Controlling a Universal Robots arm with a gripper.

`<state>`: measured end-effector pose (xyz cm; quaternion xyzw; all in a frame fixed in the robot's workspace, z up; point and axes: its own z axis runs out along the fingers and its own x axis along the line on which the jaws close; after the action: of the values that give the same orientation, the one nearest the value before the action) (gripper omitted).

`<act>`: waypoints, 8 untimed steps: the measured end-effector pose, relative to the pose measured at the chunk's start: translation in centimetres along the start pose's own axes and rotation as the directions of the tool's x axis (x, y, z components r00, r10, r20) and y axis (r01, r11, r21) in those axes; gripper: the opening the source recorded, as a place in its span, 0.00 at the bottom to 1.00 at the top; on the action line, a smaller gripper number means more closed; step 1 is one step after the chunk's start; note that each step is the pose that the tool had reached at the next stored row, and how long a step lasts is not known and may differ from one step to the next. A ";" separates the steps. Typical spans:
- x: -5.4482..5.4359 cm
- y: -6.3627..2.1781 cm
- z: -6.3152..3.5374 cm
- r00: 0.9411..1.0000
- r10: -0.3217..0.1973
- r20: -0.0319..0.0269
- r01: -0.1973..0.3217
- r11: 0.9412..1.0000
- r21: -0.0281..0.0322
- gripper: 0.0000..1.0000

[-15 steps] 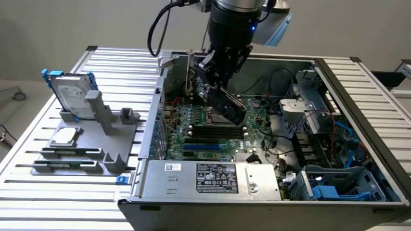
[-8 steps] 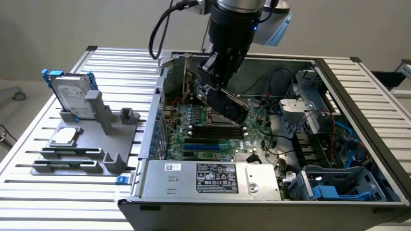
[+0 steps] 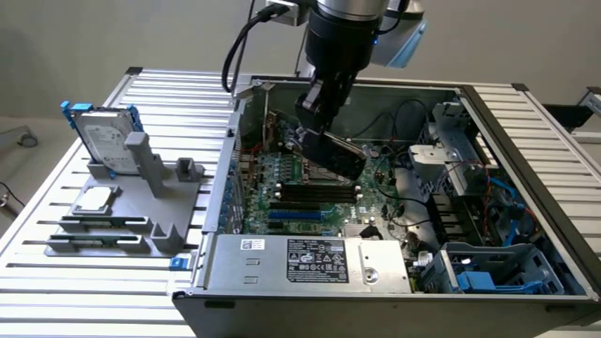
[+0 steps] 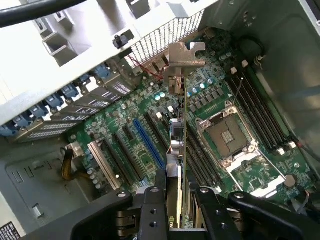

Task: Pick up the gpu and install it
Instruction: 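Insert the gpu into the slot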

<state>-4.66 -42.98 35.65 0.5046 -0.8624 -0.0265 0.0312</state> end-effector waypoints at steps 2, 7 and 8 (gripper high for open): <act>0.0 -0.01 0.12 0.999 -0.035 -0.002 0.035 0.999 0.001 0.26; 0.0 -0.03 0.48 0.993 -0.121 -0.009 0.121 0.993 0.002 0.26; 0.0 -0.04 0.54 0.991 -0.134 -0.009 0.134 0.991 0.002 0.26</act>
<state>-4.67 -42.98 35.11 0.5616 -0.8264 -0.0252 0.0323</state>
